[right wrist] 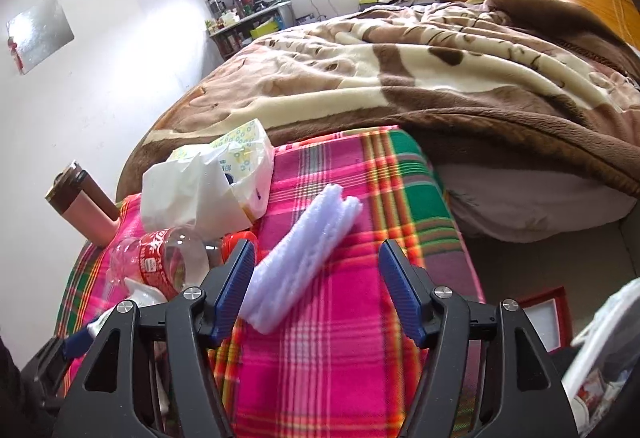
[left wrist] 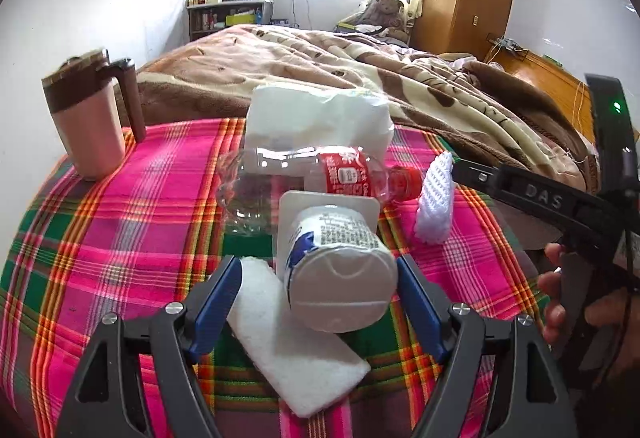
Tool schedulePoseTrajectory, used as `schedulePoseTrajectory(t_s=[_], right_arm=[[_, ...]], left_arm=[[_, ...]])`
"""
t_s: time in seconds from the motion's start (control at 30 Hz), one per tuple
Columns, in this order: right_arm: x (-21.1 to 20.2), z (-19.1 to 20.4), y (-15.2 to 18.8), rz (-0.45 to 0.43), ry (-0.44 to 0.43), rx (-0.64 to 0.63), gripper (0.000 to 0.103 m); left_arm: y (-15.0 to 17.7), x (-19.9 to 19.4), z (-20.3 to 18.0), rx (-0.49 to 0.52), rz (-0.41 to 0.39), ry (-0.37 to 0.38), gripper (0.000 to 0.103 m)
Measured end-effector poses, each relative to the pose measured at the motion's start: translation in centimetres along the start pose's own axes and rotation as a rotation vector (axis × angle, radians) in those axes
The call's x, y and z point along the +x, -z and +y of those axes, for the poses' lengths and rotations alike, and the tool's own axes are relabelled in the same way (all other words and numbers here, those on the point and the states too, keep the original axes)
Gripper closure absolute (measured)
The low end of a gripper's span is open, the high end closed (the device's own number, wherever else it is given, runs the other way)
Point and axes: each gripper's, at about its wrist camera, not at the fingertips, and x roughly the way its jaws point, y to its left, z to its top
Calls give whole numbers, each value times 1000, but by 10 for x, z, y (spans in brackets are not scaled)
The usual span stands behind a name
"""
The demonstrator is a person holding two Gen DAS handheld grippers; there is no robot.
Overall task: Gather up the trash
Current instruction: 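Grasp the white round container with the left tool while the right tool grasps another foam net sleeve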
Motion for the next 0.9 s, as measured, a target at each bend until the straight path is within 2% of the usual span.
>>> schedulePoseTrajectory(t_s=[0.27,0.47,0.57,0.67,0.73,0.9], right_arm=[[23,1,1,81,14,18,37],[24,0,5,89,13,13,38],[23,-1,5,94,-10,24,49],[21,0,7,98,-26,26,62],[18,2,9,95,-32,21,70],[10,5,13,90,-42,3,77]], left_arm=[[0,12,3,-14,15,-5,24],[1,17,5,-23,21,4,31],[2,16,4,-22,21,11,37],[2,15,2,-23,23,30,50],[2,15,1,-20,26,31,50],[4,10,1,-31,23,53,51]])
